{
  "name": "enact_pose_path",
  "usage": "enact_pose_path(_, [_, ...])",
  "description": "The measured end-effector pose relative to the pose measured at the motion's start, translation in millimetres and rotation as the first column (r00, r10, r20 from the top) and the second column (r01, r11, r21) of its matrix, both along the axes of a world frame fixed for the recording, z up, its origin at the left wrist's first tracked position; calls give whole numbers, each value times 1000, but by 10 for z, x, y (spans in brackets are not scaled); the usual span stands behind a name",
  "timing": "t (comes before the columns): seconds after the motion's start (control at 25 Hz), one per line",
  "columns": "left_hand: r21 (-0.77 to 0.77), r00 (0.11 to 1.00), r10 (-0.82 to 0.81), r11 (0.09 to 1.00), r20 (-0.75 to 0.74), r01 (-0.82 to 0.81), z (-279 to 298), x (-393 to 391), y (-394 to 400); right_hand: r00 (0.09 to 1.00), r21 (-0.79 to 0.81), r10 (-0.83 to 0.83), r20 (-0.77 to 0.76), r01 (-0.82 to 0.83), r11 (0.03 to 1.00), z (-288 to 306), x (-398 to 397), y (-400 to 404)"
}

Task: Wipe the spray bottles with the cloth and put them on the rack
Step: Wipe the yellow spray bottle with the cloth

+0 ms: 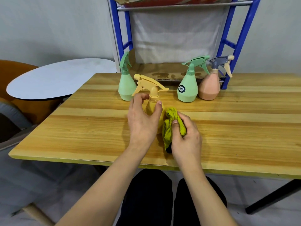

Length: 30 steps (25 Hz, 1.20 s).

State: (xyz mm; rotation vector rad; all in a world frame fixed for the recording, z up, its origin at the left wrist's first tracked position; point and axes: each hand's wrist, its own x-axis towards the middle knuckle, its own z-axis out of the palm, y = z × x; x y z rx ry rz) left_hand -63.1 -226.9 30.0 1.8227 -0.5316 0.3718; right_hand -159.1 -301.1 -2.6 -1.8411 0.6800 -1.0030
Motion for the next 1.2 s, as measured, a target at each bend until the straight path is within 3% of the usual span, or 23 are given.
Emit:
enact_pose_path(0.16, [-67, 980, -175, 983, -99, 169, -82, 24, 53, 998, 50, 50, -49, -48, 998, 54, -22, 12])
enact_pose_path(0.28, [15, 928, -320, 944, -190, 329, -146, 144, 256, 977, 77, 162, -140, -152, 985, 80, -46, -18])
enact_pose_path(0.4, [88, 908, -392, 909, -146, 407, -212, 237, 371, 982, 16, 150, -112, -150, 989, 112, -51, 27])
enact_pose_path(0.6, [-44, 886, -453, 892, -96, 451, -299, 188, 301, 977, -156, 207, 46, -197, 968, 335, 142, 12])
enact_pose_path(0.8, [-40, 895, -432, 902, -111, 431, -304, 219, 308, 988, -54, 77, -138, -85, 995, 97, -23, -35])
enact_pose_path(0.88, [-40, 893, -437, 900, -111, 435, -310, 209, 298, 989, -82, 73, -126, -84, 993, 217, 24, -67])
enact_pose_path(1.0, [-46, 894, -442, 897, -75, 439, -310, 250, 297, 994, -147, 110, 11, -107, 983, 332, 142, 23])
enact_pose_path(1.2, [-18, 902, -420, 907, -95, 420, -304, 240, 303, 985, -82, 46, -166, -60, 995, 108, 22, -5])
